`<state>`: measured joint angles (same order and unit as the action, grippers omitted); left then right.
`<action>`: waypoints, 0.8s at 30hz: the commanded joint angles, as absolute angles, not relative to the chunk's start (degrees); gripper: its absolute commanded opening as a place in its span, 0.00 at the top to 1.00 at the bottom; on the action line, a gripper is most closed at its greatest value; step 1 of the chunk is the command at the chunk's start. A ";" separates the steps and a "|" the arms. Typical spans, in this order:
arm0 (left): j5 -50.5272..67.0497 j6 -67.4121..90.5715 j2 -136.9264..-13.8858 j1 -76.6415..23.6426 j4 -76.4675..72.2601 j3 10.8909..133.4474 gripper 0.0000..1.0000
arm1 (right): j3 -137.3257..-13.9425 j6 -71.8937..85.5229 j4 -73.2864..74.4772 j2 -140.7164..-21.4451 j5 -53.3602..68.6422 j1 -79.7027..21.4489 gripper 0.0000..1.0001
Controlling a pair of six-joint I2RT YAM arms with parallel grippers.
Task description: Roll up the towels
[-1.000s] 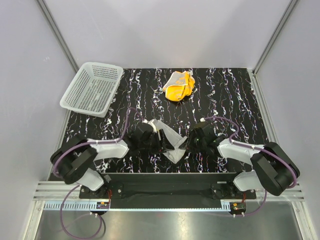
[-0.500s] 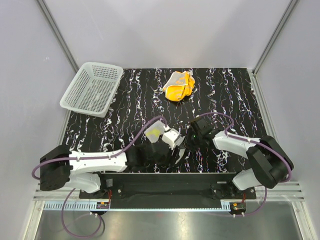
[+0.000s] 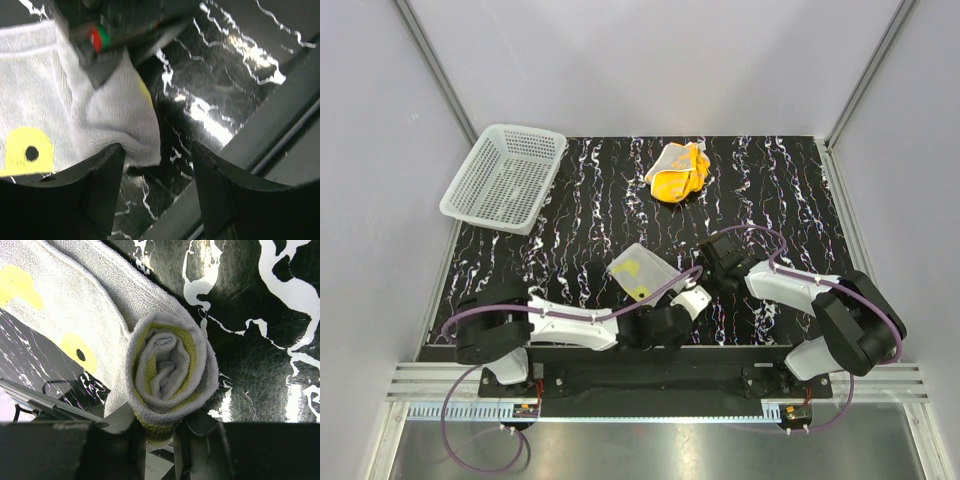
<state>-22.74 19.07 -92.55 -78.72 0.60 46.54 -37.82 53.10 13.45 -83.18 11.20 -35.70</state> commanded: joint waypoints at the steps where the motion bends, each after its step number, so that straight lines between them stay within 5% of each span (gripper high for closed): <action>1: -26.10 18.28 -94.92 -78.75 -0.18 50.70 0.42 | -38.41 52.38 15.56 -82.79 12.39 -36.56 0.76; 7: -31.10 21.09 -99.31 -78.66 7.72 56.24 0.69 | -38.41 52.29 16.34 -82.18 12.66 -36.56 0.77; 24: -31.46 24.61 -105.64 -78.66 20.74 62.40 0.59 | -38.23 52.47 16.43 -81.56 13.71 -36.56 0.77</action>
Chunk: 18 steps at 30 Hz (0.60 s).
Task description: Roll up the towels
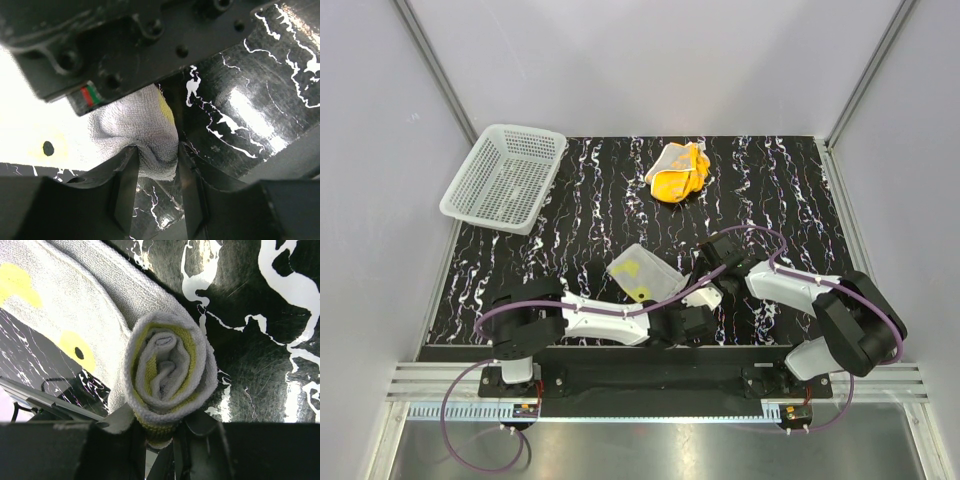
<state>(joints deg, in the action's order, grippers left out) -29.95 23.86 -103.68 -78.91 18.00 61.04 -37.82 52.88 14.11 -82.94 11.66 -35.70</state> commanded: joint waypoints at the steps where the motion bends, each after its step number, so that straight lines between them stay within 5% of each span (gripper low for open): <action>1: -31.38 24.52 -106.08 -78.66 20.92 62.49 0.60 | -38.41 52.38 16.61 -81.48 13.62 -36.56 0.77; 7: -31.81 25.13 -107.49 -78.66 21.18 62.14 0.70 | -38.06 52.47 17.05 -80.42 14.50 -36.56 0.77; 13: -32.08 25.40 -107.05 -78.75 21.45 62.23 1.00 | -37.79 52.38 17.67 -79.81 14.85 -36.56 0.77; 18: -26.31 27.50 -103.01 -77.44 20.31 60.82 1.00 | -38.49 51.77 20.65 -78.66 13.89 -36.56 0.69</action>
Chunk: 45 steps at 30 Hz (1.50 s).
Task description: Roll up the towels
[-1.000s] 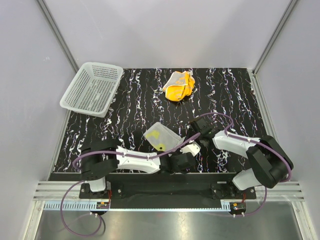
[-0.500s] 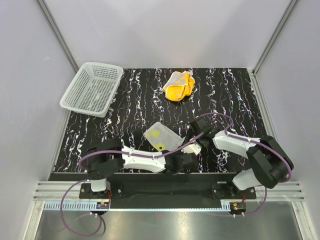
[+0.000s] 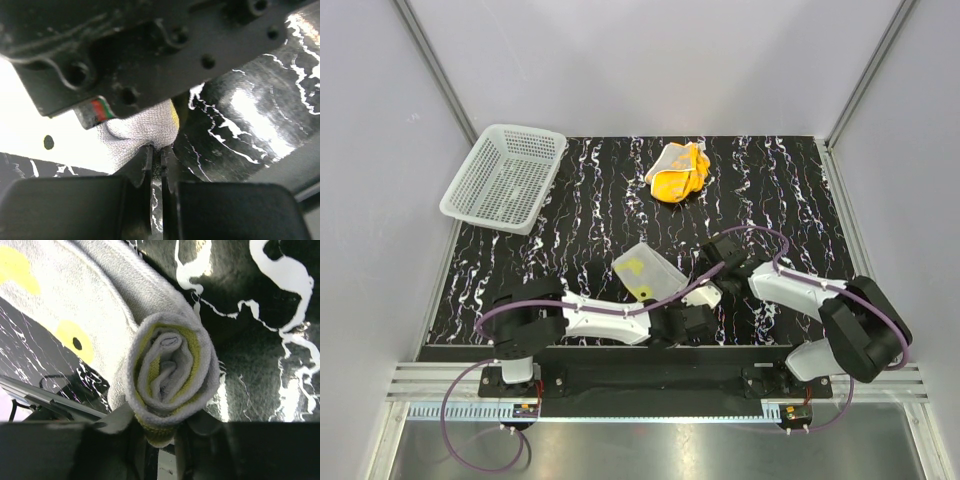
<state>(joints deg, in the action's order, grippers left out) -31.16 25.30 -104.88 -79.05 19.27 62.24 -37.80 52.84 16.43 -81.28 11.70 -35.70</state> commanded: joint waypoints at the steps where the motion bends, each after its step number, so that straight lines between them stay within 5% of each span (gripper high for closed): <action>1: -24.89 27.94 -102.40 -77.26 19.87 60.47 1.00 | -39.11 51.33 21.44 -78.05 13.36 -36.48 0.62; 4: -19.97 30.31 -100.12 -76.21 18.37 59.50 1.00 | -40.69 50.45 26.17 -76.82 9.95 -36.56 0.26; 13: -10.30 33.57 -96.68 -73.57 15.30 57.57 1.00 | -48.94 49.83 40.15 -74.62 -4.20 -36.21 0.00; 26: 5.79 37.88 -92.20 -66.27 7.74 51.68 1.00 | -52.74 49.40 45.36 -64.16 -11.87 -28.21 0.00; 34: 19.15 45.25 -90.97 -59.25 -6.49 43.43 1.00 | -39.04 49.92 26.74 -53.28 8.93 -28.21 0.00; 45: 30.75 54.22 -88.86 -50.11 -16.51 39.20 1.00 | -29.89 52.47 16.61 -49.39 17.05 -28.21 0.00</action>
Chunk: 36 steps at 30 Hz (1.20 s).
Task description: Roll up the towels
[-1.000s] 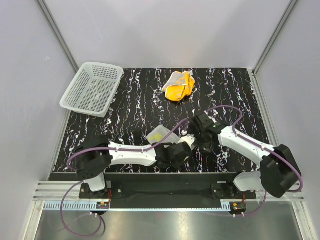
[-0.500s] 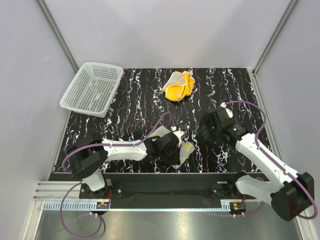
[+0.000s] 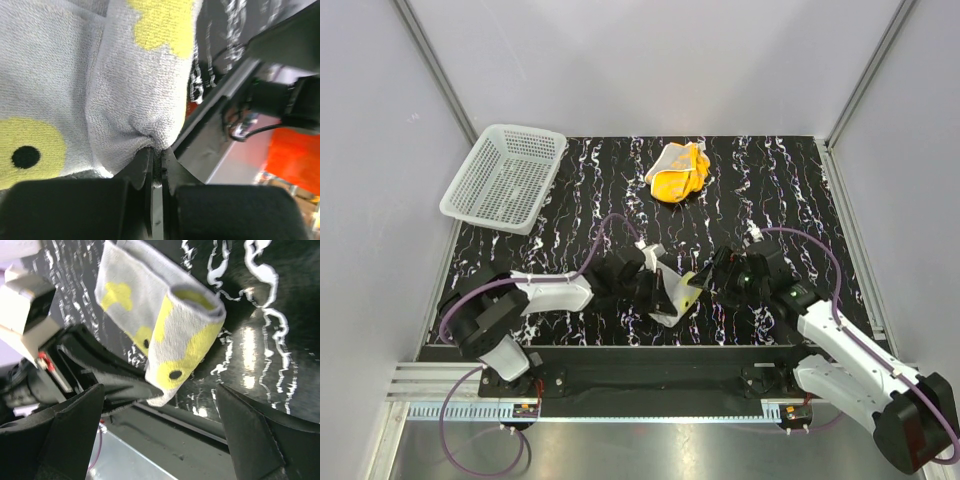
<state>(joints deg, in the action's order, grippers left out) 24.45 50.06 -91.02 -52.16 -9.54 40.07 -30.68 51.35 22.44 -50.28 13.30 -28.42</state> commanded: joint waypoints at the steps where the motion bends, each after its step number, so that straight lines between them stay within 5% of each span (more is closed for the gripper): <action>1: 31.37 54.75 -88.94 -49.58 -17.57 38.24 1.00 | -29.62 52.56 16.26 -49.74 17.31 -28.21 0.00; 21: 42.10 80.33 -106.34 -42.10 -65.80 24.00 1.00 | -26.81 53.96 8.00 -58.70 15.03 -31.37 0.03; 36: 44.03 82.27 -109.42 -38.32 -67.50 22.85 1.00 | -25.93 55.81 -4.39 -70.48 10.55 -36.30 0.12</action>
